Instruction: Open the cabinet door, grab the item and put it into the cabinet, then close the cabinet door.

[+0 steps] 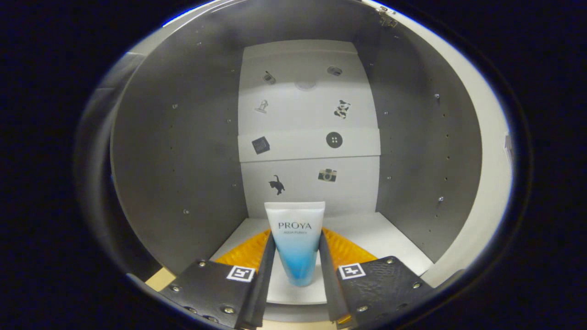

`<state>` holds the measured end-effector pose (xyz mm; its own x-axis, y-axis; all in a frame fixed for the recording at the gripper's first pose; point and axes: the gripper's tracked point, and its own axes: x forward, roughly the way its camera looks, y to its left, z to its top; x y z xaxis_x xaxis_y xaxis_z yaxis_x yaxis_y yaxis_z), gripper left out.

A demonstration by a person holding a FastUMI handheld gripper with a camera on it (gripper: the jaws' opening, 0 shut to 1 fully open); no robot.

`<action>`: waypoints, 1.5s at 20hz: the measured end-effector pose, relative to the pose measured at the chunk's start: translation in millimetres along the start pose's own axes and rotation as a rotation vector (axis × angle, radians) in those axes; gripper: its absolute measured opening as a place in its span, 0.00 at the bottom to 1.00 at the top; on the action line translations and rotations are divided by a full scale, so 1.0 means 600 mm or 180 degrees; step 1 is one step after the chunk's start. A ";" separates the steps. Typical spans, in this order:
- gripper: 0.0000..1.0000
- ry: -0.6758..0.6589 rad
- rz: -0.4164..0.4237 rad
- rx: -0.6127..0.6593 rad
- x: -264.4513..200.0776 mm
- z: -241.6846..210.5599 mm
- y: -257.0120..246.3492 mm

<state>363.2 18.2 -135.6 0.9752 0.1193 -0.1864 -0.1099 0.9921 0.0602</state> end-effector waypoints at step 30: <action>0.99 -0.0089 -0.0150 0.0006 -0.588 0.008 -0.030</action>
<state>22.1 -41.7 -66.3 0.9843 0.0712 -0.1618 -0.0632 0.9965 0.0540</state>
